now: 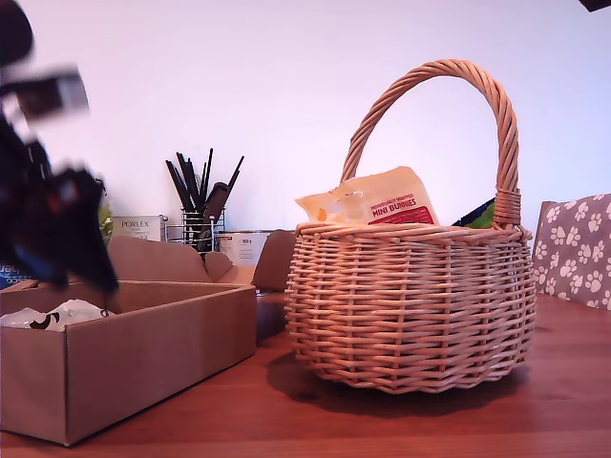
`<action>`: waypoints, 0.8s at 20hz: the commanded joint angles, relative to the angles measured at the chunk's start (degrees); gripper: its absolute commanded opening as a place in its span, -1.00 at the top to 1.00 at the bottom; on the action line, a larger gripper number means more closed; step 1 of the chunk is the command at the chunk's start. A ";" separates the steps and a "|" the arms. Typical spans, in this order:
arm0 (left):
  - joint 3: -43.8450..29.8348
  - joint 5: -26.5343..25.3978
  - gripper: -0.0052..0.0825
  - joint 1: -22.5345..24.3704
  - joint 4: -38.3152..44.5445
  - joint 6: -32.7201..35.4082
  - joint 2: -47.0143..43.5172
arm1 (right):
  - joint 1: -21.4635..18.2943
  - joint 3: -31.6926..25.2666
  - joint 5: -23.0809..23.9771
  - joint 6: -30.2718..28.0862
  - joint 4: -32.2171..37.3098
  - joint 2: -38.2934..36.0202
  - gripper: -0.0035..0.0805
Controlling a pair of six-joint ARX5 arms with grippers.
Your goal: Move the bags of Easter eggs from the cardboard box on the left into the woven basket on the right side.
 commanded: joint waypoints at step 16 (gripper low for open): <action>-0.76 -0.55 -0.59 -0.02 -0.74 -4.31 13.38 | 0.48 -0.24 -0.15 0.13 0.96 0.00 0.95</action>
